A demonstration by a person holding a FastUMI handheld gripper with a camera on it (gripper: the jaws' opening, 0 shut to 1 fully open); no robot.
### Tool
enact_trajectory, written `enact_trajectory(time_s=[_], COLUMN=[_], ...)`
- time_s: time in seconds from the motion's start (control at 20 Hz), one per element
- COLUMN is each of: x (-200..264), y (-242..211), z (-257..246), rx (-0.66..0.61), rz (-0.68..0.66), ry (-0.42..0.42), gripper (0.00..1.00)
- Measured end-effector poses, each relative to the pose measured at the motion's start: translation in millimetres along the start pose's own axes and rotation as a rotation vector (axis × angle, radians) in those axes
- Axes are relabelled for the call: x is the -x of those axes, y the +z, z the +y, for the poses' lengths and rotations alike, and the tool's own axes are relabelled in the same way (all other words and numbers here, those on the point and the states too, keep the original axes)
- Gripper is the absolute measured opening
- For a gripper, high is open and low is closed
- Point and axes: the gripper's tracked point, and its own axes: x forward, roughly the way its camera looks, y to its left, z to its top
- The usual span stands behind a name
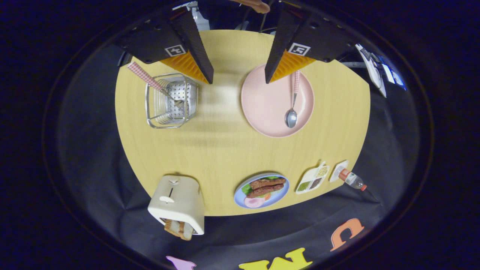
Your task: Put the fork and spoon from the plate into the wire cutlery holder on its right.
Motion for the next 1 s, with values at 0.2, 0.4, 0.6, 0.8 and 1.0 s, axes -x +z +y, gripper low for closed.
enact_trajectory(time_s=[0.2,0.4,0.6,0.8,1.0], x=[-16.1,-42.2,-68.0,-91.9,-108.4], y=[-7.8,-16.1,-22.6,-29.2,-28.5], z=[41.7,76.8,99.1,110.7,119.2], rx=[0.021,0.018,0.004,0.007,0.011], rz=[-0.023,-0.032,-0.039,-0.045,-0.144], ry=[0.003,0.011,-0.005,-0.055,-0.125], gripper=[0.94,0.94,0.94,0.92,0.88])
